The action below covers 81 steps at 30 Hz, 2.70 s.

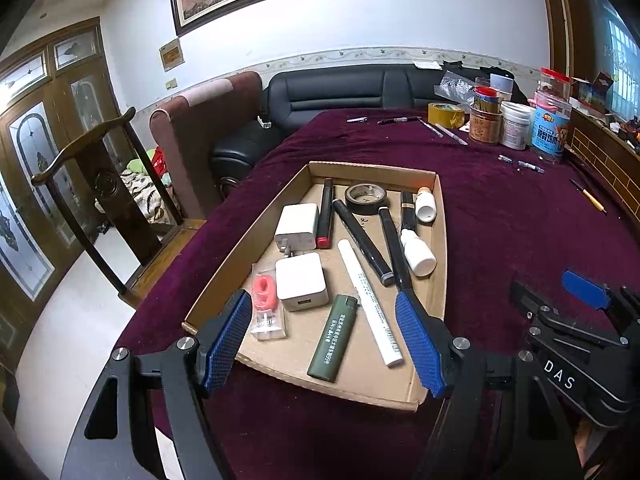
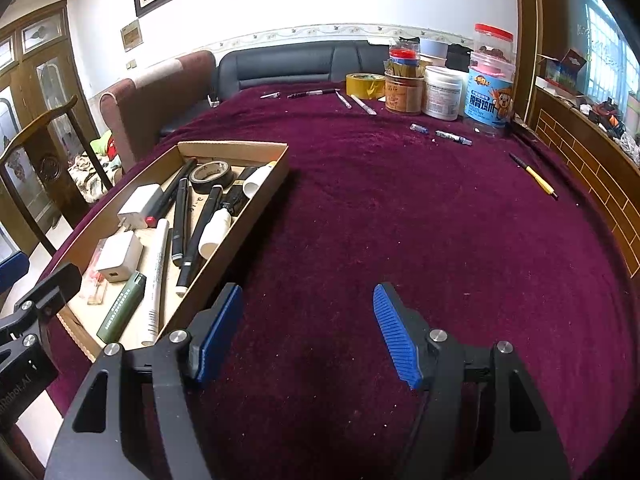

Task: Organize rigid objects

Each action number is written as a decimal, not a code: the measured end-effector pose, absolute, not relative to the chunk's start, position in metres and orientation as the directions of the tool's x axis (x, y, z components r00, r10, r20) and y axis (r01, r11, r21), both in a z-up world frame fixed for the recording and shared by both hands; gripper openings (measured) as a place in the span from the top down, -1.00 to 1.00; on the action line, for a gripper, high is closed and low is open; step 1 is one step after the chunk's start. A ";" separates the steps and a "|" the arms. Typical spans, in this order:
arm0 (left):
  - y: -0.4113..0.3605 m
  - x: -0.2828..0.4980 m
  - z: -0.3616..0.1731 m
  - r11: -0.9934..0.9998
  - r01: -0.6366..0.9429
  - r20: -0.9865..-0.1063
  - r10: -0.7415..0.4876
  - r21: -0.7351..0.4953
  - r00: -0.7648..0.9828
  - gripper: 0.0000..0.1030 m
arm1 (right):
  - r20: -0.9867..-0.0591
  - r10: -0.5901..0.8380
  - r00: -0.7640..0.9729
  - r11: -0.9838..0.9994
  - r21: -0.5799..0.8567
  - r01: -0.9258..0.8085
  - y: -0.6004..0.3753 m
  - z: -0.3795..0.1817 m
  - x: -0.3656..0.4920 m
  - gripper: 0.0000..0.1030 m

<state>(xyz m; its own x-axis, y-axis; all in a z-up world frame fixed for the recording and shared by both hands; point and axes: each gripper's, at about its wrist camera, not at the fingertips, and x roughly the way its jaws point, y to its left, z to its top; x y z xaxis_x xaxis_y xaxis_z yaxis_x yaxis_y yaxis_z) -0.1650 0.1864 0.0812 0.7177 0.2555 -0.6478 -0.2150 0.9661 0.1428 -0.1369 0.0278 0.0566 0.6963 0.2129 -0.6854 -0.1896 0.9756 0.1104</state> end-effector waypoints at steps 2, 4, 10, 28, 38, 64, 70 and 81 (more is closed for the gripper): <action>0.187 -0.165 0.081 0.967 -0.214 -0.648 0.254 0.142 0.718 -0.34 | -0.686 0.212 0.696 0.976 0.107 -0.191 0.028 0.057 -0.137 -0.31; 0.187 -0.165 0.081 0.967 -0.213 -0.648 0.253 0.141 0.719 -0.34 | -0.686 0.212 0.696 0.975 0.106 -0.193 0.030 0.057 -0.138 -0.31; 0.190 -0.167 0.082 0.967 -0.218 -0.642 0.252 0.132 0.724 -0.34 | -0.686 0.215 0.695 0.975 0.108 -0.195 0.031 0.057 -0.139 -0.31; 0.200 -0.183 0.094 0.964 -0.261 -0.561 0.241 0.045 0.792 -0.34 | -0.648 0.220 0.729 0.975 0.123 -0.185 0.030 0.056 -0.149 -0.48; 0.228 -0.231 0.141 0.938 -0.338 -0.190 0.320 -0.076 0.928 -0.98 | -0.499 0.201 0.843 0.980 0.107 -0.170 0.026 0.076 -0.172 -0.59; 0.204 -0.173 0.098 0.938 -0.338 -0.515 0.330 0.080 0.791 -0.98 | -0.439 0.140 0.887 0.985 -0.030 -0.171 0.050 0.074 -0.178 -0.71; 0.214 -0.168 0.092 0.944 -0.329 -0.577 0.280 0.020 0.767 -0.98 | -0.460 0.151 0.875 0.980 -0.046 -0.193 0.058 0.067 -0.176 -0.71; 0.219 -0.167 0.090 0.942 -0.336 -0.604 0.275 0.013 0.748 -0.98 | -0.479 0.170 0.861 0.973 -0.058 -0.224 0.065 0.064 -0.177 -0.71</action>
<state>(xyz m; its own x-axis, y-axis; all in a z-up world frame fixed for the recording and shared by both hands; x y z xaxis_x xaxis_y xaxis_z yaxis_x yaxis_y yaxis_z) -0.1665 0.2187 0.0899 0.7478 0.2752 -0.6042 -0.3357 0.9419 0.0135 -0.1775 0.0648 0.0636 0.8611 0.1696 -0.4793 -0.2242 0.9728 -0.0585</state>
